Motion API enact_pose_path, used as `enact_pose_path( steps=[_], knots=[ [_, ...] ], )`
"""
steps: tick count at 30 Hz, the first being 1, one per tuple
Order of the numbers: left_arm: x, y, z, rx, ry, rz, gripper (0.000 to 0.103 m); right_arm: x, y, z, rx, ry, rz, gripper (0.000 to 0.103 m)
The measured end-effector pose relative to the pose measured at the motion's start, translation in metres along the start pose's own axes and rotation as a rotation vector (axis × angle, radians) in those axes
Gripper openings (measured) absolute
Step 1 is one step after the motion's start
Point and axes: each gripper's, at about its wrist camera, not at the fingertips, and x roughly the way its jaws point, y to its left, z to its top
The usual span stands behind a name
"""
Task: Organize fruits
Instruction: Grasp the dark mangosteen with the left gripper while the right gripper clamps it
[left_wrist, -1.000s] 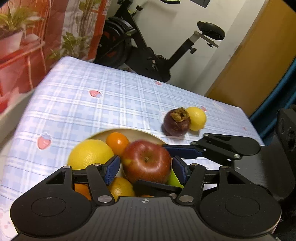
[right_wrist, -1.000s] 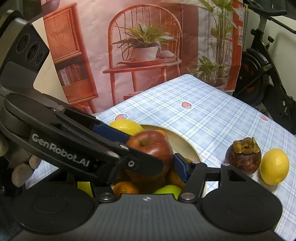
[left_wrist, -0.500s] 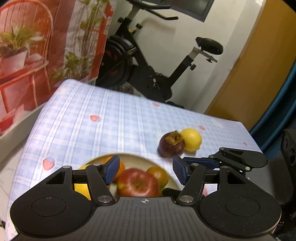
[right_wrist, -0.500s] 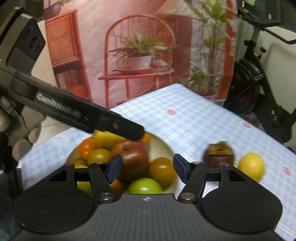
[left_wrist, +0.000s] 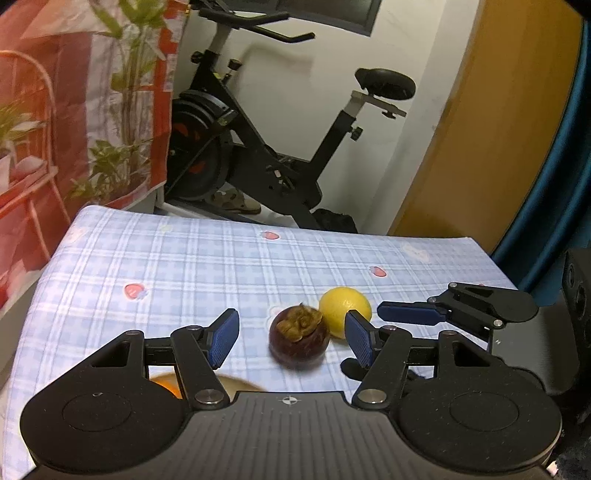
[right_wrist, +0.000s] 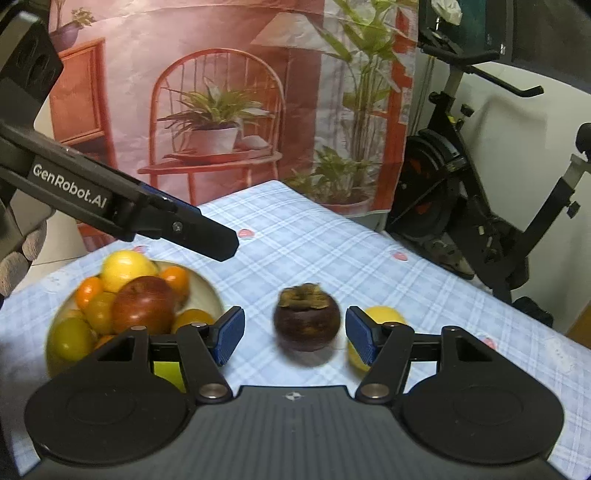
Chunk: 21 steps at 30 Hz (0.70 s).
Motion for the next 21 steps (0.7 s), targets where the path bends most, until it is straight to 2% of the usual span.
enact_pose_path(
  steps=[12, 21],
  knots=[
    [0.048, 0.013, 0.006, -0.003, 0.105, -0.013, 0.066, 0.043, -0.009, -0.002, -0.101, 0.010, 0.034, 0.063],
    [0.068, 0.024, 0.002, -0.037, 0.155, -0.026, 0.065, 0.078, -0.015, -0.002, -0.106, 0.051, 0.056, 0.063]
  ],
)
